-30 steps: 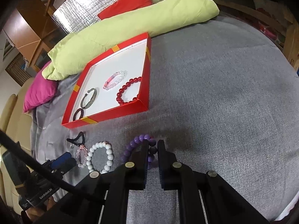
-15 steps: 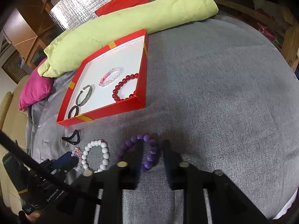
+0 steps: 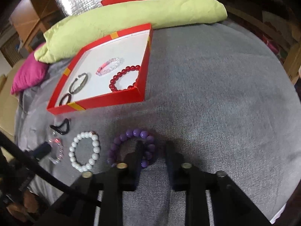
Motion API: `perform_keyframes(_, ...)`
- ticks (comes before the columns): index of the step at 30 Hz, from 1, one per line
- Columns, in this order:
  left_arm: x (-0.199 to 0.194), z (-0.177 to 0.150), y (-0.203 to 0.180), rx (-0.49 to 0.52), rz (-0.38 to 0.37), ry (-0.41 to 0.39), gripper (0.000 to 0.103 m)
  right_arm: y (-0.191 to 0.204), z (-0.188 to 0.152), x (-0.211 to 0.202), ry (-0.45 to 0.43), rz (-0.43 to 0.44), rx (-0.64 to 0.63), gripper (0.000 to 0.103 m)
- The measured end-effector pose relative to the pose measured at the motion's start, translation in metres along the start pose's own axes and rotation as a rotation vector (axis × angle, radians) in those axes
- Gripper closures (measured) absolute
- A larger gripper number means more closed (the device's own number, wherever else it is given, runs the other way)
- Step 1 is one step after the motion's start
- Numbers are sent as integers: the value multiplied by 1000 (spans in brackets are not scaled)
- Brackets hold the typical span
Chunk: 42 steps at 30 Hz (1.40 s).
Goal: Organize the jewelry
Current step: 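Grasp the pink crystal bracelet with the left tool while the right tool grasps the purple bracelet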
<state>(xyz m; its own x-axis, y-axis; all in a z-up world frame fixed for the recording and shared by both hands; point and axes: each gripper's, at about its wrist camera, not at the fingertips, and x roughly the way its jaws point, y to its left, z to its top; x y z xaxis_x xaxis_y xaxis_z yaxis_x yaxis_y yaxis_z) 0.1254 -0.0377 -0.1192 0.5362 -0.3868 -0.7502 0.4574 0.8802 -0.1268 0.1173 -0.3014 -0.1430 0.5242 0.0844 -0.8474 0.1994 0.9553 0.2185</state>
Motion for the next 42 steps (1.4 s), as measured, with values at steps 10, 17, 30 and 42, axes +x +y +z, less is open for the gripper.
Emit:
perform_keyframes(10,-16,1,12,-34,5,-56,96,6,2,-19,-105,5,-30,93)
perform_keyframes(17,-27,3,10,-11,14,-109,96,6,5,-39,-197,67,-9,93)
perform_keyframes(30,-37,5,-1,48,49,-173,96,16,6,-54,-274,134,-18,93)
perform_keyframes(42,-31,1,-10,113,130,-151,96,17,5,-52,-262,143,-22,93)
